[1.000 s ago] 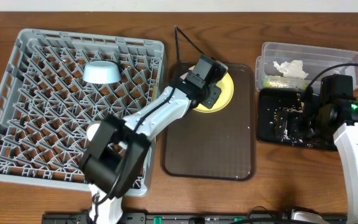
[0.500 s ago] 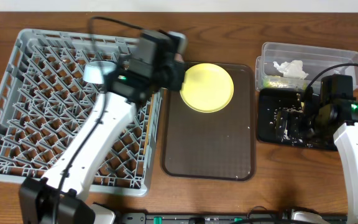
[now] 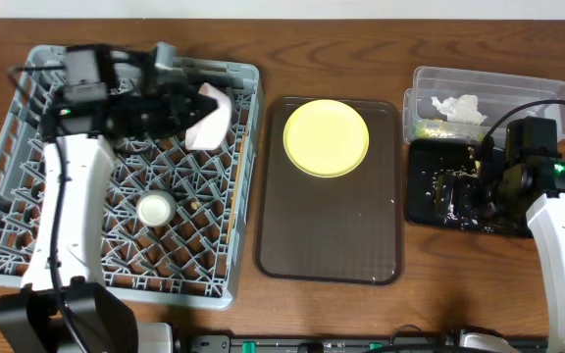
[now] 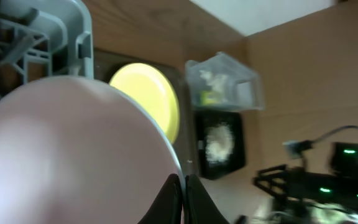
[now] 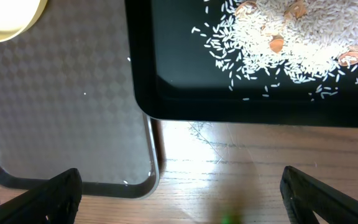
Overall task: Sort waste into correct bins and load items into the dishwasher
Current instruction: 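Carry the pink bowl into the rack and set it down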
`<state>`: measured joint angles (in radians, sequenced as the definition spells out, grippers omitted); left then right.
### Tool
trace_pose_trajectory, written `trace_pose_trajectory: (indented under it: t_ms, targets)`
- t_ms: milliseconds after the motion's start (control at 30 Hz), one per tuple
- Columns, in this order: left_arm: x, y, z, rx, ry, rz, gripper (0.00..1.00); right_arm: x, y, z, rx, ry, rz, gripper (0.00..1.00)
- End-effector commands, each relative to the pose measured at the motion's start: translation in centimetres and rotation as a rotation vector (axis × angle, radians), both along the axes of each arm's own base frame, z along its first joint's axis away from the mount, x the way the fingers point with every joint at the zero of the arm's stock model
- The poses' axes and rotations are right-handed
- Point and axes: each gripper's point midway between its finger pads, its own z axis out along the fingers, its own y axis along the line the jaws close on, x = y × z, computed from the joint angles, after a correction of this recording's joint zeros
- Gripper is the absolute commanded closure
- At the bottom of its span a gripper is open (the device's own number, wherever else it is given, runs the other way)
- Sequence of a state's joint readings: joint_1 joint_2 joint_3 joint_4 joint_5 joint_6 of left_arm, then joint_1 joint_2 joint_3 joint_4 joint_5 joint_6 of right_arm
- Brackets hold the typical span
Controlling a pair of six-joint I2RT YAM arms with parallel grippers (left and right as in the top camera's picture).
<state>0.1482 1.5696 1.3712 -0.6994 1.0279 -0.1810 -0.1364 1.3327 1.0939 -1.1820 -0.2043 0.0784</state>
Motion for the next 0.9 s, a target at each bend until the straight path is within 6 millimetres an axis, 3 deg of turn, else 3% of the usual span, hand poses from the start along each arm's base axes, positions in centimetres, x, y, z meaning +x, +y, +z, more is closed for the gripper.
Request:
trace_pose_trajectory:
  t_ms: [0,133,333,533,867]
  targets:
    - [-1.4,0.3,0.1,-0.164,0.055,-0.036,0.94,0.3,-0.4,0.7,-0.01,-0.026,-0.003,0.01]
    - [-2.0,1.3,-1.4,-0.18,0.116,0.001,0.94,0.3,-0.4,0.7,-0.01,-0.026,-0.003,0.01]
    - [-2.9,1.2,-3.3,-0.194,0.182,0.01,0.94,0.3,-0.4,0.7,-0.01,-0.026,-0.003,0.01]
    - [-3.3,2.1,-6.4,-0.1,0.243,0.064,0.94,0.3,-0.4,0.7,-0.01,-0.026,-0.003,0.01]
    - [-3.1,2.2,-7.0,-0.088,0.235,0.057,0.94,0.3,-0.4,0.7,-0.01,-0.026,-0.003,0.01]
